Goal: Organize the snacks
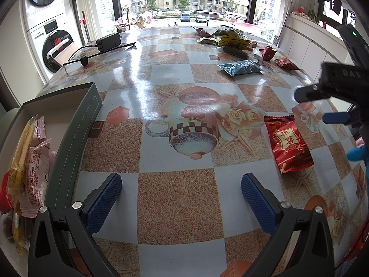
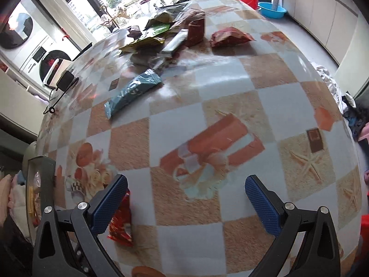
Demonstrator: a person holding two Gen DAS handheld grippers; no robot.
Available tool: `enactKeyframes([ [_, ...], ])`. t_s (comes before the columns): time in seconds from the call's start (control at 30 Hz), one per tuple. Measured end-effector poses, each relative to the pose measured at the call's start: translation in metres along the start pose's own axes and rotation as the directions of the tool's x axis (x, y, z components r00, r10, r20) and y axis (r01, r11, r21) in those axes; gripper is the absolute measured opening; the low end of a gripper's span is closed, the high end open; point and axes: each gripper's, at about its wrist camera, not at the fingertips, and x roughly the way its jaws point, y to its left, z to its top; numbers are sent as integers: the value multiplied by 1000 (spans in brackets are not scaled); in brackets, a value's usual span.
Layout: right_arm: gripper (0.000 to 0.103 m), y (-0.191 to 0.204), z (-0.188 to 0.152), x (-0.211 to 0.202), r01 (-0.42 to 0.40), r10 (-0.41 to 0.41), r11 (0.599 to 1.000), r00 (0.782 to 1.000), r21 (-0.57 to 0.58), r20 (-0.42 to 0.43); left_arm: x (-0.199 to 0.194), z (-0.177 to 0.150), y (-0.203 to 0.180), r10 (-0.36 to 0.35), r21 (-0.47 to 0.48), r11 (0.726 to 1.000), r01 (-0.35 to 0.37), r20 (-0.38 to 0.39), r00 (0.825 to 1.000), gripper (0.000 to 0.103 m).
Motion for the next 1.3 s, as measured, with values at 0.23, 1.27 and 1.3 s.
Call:
enactKeyframes([
  [0.23, 102, 34, 51, 36, 34, -33, 993, 999, 115, -10, 0, -1, 0, 0, 0, 1000, 0, 0, 1000, 103],
  [1.27, 27, 4, -46, -6, 163, -166, 950, 986, -268, 14, 0, -1, -1, 7, -5, 1000, -7, -1, 1000, 103],
  [1.3, 27, -1, -58, -11, 161, -161, 948, 987, -275, 23, 0, 0, -1, 7, -5, 1000, -7, -1, 1000, 103],
])
